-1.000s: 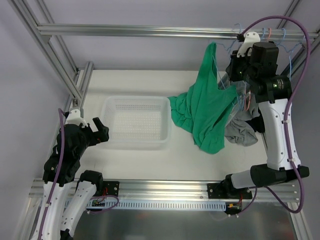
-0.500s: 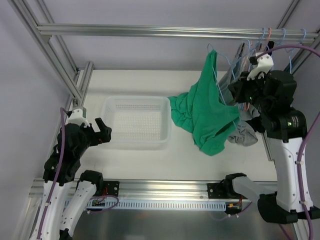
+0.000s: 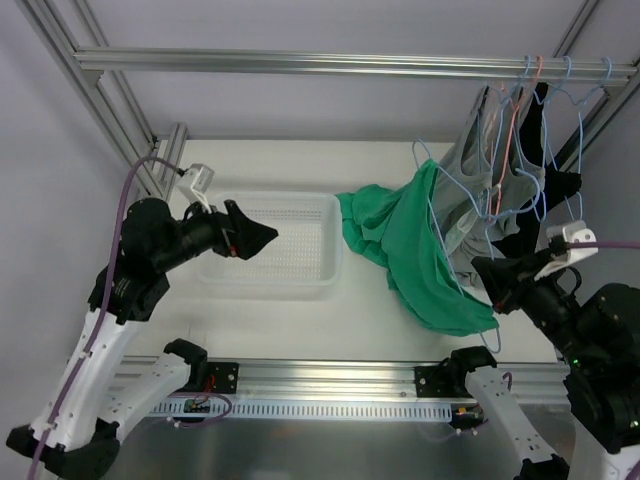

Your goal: Remove the tank top from the hanger

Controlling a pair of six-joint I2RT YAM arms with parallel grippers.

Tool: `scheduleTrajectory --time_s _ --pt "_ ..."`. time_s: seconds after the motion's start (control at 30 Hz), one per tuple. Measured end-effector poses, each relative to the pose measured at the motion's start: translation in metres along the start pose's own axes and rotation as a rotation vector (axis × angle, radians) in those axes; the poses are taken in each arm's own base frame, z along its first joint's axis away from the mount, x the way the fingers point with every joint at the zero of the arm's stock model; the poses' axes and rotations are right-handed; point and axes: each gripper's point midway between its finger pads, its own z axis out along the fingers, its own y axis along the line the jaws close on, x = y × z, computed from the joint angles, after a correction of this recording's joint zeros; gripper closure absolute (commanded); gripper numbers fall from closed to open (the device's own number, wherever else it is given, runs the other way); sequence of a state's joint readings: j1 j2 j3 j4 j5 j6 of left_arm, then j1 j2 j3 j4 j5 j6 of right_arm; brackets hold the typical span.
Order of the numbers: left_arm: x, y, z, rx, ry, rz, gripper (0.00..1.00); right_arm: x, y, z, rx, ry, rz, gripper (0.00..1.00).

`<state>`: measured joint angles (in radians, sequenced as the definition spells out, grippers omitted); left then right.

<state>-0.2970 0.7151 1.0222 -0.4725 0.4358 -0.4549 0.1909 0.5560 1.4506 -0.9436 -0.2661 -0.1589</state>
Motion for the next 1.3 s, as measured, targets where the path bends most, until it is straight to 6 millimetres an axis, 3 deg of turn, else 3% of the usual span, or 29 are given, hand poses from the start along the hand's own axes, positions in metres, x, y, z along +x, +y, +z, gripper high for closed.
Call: scheduleTrajectory --time_s 0.23,0.33,0.43,0.57,0.67,0.7,0.77,0.8,0.9,1.1,1.3 --pt "-0.03 -0.134 0.042 0.296 0.025 0.176 0.01 0.029 0.01 -0.038 -0.012 0.039 0.024 1.0" --pt "-0.029 -0.19 0.07 0.367 0.011 0.285 0.01 0.034 0.017 -0.048 -0.037 0.054 0.035 0.99" --pt "-0.013 -0.222 0.1 0.383 -0.001 0.397 0.04 0.035 0.023 -0.055 -0.062 0.061 0.037 1.0" --pt "0.014 -0.238 0.141 0.359 0.012 0.511 0.15 0.03 0.034 -0.066 -0.12 0.047 0.027 1.0" --pt "0.027 -0.235 0.167 0.32 0.023 0.559 0.2 0.024 0.041 -0.074 -0.155 0.026 0.017 1.0" --pt "0.029 -0.234 0.172 0.311 0.025 0.569 0.25 0.022 0.043 -0.076 -0.165 0.02 0.014 1.0" --pt "0.033 -0.233 0.18 0.304 0.024 0.576 0.45 0.022 0.045 -0.077 -0.179 0.019 0.012 1.0" --pt "0.033 -0.234 0.182 0.304 0.019 0.579 0.7 0.023 0.046 -0.078 -0.184 0.023 0.013 1.0" --pt "0.023 -0.237 0.183 0.297 -0.019 0.562 1.0 0.025 0.046 -0.078 -0.187 0.031 0.015 1.0" --pt "-0.014 -0.249 0.171 0.28 -0.144 0.485 1.0 0.031 0.04 -0.075 -0.163 0.053 0.01 1.0" --pt "-0.041 -0.249 0.145 0.234 -0.223 0.454 1.0 0.031 0.036 -0.073 -0.202 0.058 -0.05 1.0"
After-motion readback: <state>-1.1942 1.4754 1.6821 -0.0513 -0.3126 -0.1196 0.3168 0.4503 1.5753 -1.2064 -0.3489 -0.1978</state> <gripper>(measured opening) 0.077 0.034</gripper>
